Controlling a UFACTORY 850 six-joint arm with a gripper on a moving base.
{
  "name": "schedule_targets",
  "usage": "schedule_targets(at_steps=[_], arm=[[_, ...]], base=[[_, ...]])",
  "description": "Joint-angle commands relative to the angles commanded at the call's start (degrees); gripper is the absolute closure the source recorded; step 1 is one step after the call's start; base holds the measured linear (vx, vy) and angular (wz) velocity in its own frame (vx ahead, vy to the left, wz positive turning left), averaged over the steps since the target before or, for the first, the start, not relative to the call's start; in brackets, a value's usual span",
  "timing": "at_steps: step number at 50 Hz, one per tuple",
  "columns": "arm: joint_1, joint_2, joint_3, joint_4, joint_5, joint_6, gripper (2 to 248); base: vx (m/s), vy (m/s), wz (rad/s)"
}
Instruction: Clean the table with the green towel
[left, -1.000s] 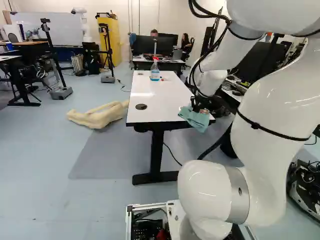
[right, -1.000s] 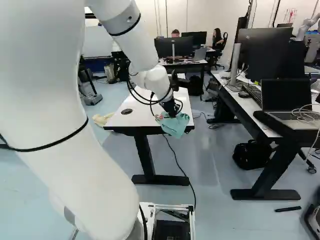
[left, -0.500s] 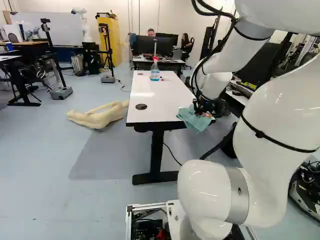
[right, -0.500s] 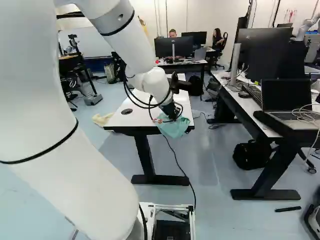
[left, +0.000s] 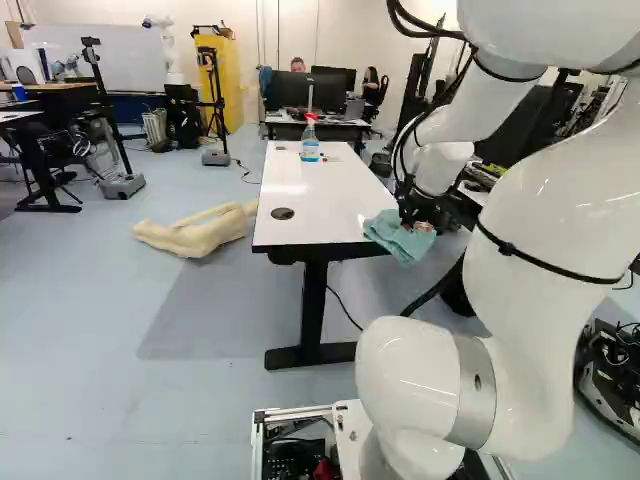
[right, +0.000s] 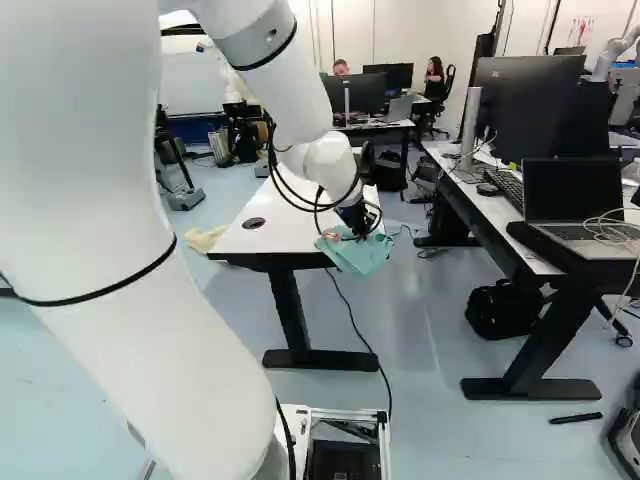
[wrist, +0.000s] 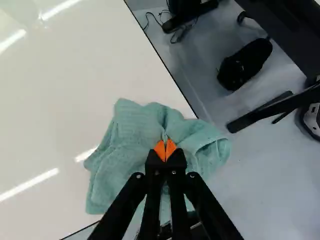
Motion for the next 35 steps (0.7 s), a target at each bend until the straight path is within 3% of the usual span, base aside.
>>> schedule_targets(at_steps=[19,35], arm=[[3.2,-2.7,-2.9,0.0,0.0,0.0,229],[3.3,-0.5,-2.4,0.0,0.0,0.0,229]], base=[[0.0,0.0,0.0],[0.0,0.0,0.0]])
